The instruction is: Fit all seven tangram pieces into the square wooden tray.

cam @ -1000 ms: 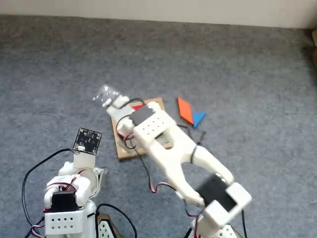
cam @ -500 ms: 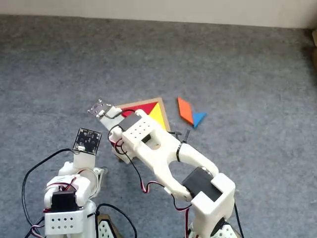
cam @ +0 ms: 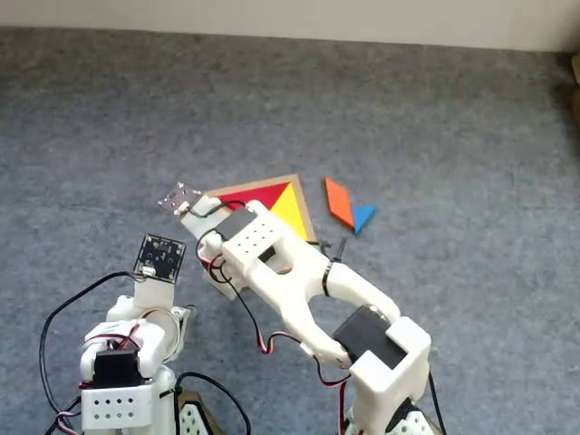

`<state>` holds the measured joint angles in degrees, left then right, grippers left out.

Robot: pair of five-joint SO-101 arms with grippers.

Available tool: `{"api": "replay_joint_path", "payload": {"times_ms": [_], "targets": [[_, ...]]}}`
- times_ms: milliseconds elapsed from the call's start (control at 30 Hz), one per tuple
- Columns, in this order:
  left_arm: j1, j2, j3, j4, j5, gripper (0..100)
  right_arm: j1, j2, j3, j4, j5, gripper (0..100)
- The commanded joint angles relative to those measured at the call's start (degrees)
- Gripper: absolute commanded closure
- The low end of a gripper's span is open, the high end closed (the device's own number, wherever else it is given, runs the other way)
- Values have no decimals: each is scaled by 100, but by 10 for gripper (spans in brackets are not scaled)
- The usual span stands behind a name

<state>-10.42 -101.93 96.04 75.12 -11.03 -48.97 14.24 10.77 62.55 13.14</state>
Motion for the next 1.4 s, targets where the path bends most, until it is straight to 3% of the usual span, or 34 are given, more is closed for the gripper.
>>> {"api": "replay_joint_path", "payload": {"times_ms": [0, 300, 533, 1367], "targets": [[-31, -242, 110, 35, 35, 786, -22, -92, -338, -57, -26, 748], [-31, -242, 110, 35, 35, 786, 84, -1024, -259, -22, -18, 758], [-31, -242, 110, 35, 35, 786, 259, -1218, 330, -66, 290, 911], [-31, -242, 110, 35, 35, 786, 136, -585, 778, -796, 466, 917]]}}
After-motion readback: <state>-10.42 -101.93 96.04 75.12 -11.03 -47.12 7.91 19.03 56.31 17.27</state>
